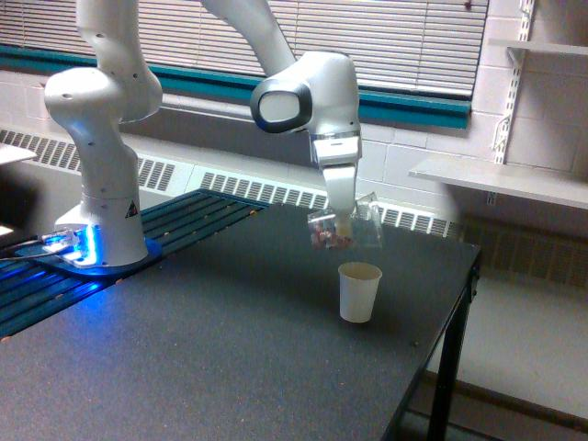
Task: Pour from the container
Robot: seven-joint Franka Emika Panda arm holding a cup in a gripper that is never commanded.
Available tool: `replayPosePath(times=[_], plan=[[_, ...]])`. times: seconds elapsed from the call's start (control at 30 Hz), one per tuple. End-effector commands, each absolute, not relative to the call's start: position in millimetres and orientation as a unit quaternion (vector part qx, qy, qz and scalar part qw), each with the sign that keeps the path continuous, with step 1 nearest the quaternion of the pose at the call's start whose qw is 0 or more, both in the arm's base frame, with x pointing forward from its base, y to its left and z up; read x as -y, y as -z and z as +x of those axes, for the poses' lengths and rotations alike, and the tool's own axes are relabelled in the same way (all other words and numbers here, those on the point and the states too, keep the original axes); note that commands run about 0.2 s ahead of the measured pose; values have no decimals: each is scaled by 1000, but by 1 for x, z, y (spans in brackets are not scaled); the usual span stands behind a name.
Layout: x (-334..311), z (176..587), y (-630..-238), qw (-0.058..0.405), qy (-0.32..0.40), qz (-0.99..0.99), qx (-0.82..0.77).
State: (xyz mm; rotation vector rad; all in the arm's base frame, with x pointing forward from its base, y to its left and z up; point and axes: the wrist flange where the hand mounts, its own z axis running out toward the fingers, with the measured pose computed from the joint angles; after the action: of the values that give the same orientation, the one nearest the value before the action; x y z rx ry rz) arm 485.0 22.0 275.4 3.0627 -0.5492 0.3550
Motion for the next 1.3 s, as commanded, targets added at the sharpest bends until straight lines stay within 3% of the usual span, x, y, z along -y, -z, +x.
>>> replayPosePath(times=[0.03, 1.3], plan=[[-16, 480, -268, 15, -105, 977, 188], [-39, 480, -248, 109, -49, 986, 114]])
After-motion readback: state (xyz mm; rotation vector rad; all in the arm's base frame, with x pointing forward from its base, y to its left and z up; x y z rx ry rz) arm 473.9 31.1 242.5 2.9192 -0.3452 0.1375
